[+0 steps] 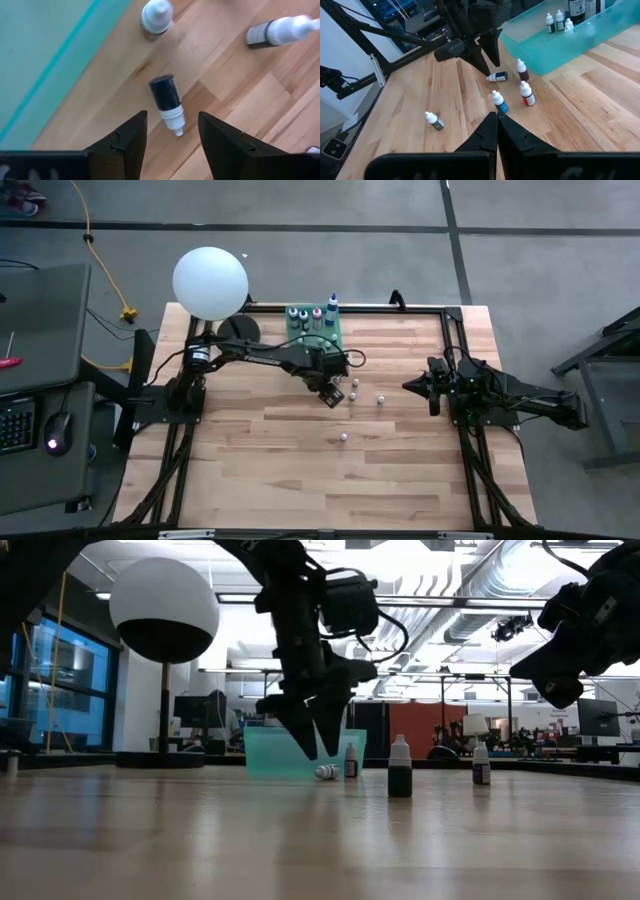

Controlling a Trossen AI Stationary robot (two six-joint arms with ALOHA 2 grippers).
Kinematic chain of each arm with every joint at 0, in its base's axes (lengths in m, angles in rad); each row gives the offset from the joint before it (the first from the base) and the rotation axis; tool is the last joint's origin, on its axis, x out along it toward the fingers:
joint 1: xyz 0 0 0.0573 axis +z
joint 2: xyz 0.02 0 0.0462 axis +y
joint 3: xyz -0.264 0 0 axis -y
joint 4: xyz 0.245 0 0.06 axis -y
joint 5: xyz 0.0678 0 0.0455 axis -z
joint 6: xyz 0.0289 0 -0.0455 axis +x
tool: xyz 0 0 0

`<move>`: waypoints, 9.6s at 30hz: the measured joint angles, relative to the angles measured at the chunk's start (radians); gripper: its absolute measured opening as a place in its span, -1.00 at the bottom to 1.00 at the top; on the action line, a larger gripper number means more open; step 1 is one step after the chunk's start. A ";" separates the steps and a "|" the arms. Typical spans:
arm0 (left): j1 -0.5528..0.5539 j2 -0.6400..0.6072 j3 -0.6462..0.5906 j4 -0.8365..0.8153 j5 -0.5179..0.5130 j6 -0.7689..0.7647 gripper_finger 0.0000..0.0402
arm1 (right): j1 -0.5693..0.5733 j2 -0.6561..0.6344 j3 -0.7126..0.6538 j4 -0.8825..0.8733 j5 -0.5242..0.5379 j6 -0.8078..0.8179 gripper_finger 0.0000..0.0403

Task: Pick & Place food coloring
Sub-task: Put the small purple food coloring bottle into the blue bin, then put the small green food coloring bottle into the blue bin

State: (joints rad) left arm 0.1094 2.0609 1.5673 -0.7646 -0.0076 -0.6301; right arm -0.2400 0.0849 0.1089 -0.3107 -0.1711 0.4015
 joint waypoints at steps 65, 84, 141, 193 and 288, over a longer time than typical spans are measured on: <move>-0.012 0.076 0.098 -0.128 0.054 0.045 -0.74 | 0.000 0.000 0.000 0.000 0.000 -0.001 -1.00; -0.027 0.070 0.569 -0.805 0.228 0.373 -0.74 | 0.000 0.000 0.000 0.000 0.000 -0.001 -1.00; 0.257 0.069 0.612 -0.764 0.246 0.438 -0.75 | 0.000 0.000 0.000 0.000 0.000 -0.001 -1.00; 0.263 0.227 0.612 -0.653 0.016 0.366 -0.75 | 0.000 0.000 0.000 0.000 0.000 0.000 -1.00; 0.040 -0.009 0.753 -0.499 0.151 0.546 -0.36 | 0.000 0.000 0.000 0.000 0.000 0.000 -1.00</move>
State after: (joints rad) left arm 0.1499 2.0519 2.3203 -1.2633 0.1432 -0.0837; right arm -0.2398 0.0853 0.1089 -0.3110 -0.1708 0.4010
